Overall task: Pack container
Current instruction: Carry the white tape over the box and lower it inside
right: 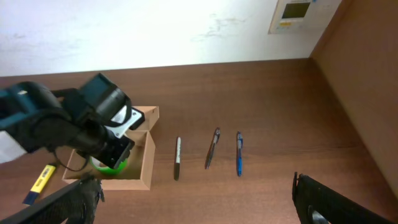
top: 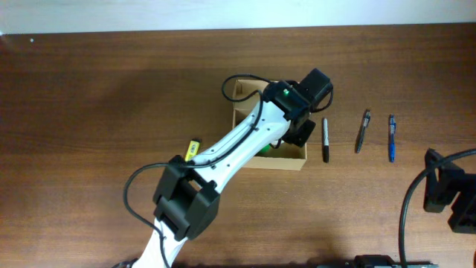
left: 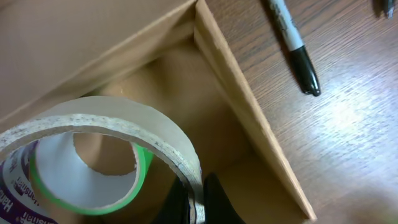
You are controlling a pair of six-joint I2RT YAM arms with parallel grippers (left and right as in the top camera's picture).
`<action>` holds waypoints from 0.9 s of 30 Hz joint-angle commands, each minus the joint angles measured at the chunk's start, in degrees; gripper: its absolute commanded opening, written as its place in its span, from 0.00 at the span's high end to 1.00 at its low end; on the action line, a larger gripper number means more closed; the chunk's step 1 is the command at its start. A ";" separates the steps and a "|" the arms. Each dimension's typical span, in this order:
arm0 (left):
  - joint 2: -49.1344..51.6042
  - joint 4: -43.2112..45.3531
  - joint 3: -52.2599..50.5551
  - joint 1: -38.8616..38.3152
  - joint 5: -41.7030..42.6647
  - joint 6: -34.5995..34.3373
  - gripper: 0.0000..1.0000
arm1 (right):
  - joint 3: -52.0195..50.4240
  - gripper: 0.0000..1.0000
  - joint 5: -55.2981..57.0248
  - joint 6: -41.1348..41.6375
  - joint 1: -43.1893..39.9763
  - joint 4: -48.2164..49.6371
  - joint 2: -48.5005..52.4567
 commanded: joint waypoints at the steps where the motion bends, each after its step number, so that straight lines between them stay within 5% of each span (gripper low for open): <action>1: 0.35 0.76 0.57 -0.13 0.81 1.75 0.98 | 0.26 0.01 0.70 0.63 0.68 -0.37 -0.20; 27: 5.57 1.38 -8.55 1.49 -0.24 3.91 0.98 | 0.26 0.01 0.72 0.46 0.68 -0.37 -0.24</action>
